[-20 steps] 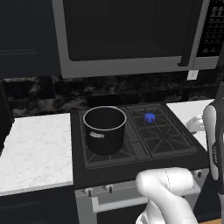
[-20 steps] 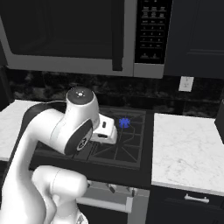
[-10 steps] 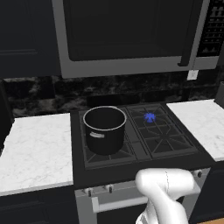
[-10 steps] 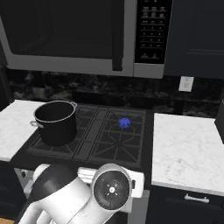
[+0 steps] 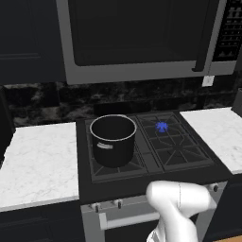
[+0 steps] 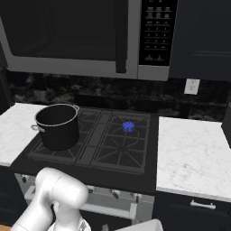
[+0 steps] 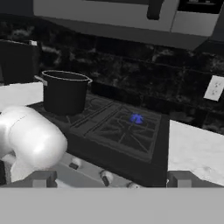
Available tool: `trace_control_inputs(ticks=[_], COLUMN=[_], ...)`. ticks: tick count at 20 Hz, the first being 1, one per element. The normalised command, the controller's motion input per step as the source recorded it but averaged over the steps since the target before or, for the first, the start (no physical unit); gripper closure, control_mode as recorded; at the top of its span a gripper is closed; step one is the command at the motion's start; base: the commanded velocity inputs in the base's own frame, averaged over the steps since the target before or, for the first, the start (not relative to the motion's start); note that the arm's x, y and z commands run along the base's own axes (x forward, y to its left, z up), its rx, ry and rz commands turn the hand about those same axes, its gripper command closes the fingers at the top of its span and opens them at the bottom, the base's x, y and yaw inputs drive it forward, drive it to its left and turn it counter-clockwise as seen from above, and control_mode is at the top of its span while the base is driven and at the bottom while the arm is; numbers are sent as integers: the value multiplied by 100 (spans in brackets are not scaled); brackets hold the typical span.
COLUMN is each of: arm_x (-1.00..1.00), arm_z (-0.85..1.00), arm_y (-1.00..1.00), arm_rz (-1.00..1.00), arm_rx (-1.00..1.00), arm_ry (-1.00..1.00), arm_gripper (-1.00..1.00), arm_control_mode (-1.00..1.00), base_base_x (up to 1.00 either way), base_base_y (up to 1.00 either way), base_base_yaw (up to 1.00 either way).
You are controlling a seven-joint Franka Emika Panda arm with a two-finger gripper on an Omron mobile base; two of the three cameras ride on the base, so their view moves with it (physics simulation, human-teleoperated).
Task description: Turn off the rear right burner of the stove.
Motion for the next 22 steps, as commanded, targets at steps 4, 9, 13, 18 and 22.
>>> trace_control_inputs(ticks=[4,9,13,18,22], arm_x=[-3,8,32,57,45], arm_z=[-76,-62,-54,-51,-28], arm_y=[26,19,25,25,0], arm_rz=[4,0,0,0,0], arm_rx=[-43,-25,-15,-11,-1], arm_ry=[-51,-30,-23,-20,-15], arm_gripper=[-100,-100,-100,-100,-100], arm_control_mode=[-100,-100,-100,-100,-100], base_base_x=[0,0,0,0,0], base_base_y=[0,0,0,0,0], base_base_yaw=[0,0,0,0,0])
